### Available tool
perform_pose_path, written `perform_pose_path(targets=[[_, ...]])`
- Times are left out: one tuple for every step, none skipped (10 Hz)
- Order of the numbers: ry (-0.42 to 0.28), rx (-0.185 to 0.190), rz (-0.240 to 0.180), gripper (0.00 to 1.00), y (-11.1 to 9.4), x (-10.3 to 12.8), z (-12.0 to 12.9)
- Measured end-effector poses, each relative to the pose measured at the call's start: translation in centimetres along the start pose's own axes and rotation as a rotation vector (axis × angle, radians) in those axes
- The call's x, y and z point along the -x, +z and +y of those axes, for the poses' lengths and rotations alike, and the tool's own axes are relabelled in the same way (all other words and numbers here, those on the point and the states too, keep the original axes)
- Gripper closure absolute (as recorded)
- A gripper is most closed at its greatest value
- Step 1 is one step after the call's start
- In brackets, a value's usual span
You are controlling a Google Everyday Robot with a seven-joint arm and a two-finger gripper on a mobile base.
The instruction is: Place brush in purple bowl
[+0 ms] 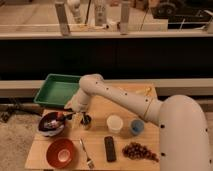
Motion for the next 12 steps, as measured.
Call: perform_pose_path(targets=[[-0.004,-0.007,0.002,0.20,-0.09,0.14,-0.04],[-0.006,-0.020,0.006,0.20,-0.38,0.12,-0.07],[-0.007,-0.030,0.008,0.20,-0.61,0.09,-0.09],[-0.008,-0.035,0.010,0.20,-0.70,0.08,-0.10],[-0.009,-0.035,0.010,0.20,-0.67,0.10,-0.09],[-0.010,-0.034,0.010,0.20,-0.62,0.16,-0.10],[-0.010,-0.034,0.010,0.20,-0.62,0.17,-0.10],[-0.010,-0.034,0.010,0.20,-0.63,0.16,-0.09],[-0.009,-0.034,0.010,0.20,-0.64,0.14,-0.09],[-0.009,-0.034,0.010,0.20,-0.65,0.12,-0.09],[-0.009,-0.034,0.010,0.20,-0.65,0.13,-0.09],[-0.009,-0.034,0.010,0.20,-0.65,0.13,-0.09]])
